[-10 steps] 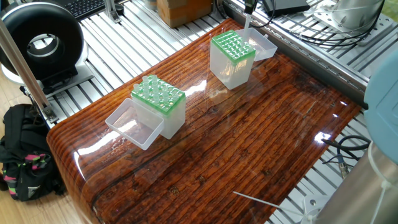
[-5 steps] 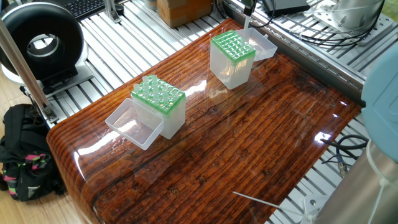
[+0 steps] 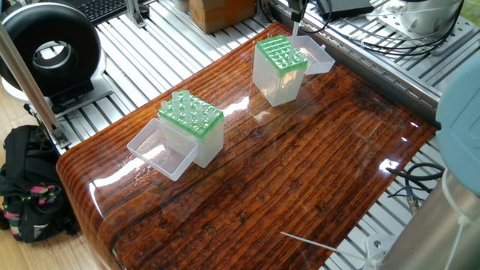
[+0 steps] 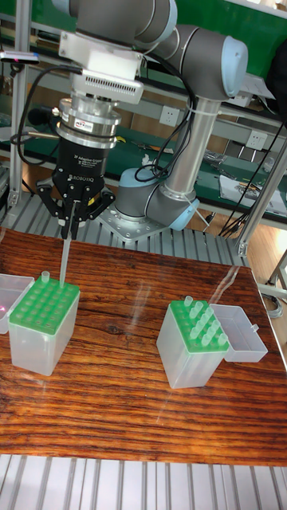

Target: Transfer all large pipette tips from one holder to another

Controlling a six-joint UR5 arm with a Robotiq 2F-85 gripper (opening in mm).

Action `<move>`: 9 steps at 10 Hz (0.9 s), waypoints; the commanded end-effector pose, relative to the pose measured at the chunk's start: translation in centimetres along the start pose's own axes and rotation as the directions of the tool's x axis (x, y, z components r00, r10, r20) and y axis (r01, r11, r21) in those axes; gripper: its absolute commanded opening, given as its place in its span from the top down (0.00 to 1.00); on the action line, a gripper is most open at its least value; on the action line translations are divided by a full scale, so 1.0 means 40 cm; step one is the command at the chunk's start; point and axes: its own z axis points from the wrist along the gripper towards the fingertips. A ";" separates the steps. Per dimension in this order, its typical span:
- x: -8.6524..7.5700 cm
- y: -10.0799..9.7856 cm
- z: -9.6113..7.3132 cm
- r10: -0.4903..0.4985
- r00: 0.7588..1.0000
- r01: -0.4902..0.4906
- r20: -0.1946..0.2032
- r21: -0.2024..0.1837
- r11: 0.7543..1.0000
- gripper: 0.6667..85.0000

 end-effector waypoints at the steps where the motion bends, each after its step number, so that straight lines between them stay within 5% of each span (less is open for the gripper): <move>1: -0.010 0.014 0.001 -0.012 1.000 0.012 0.014 -0.021 1.000 0.94; 9: -0.014 0.027 0.001 -0.048 0.999 0.049 0.018 -0.039 0.998 0.79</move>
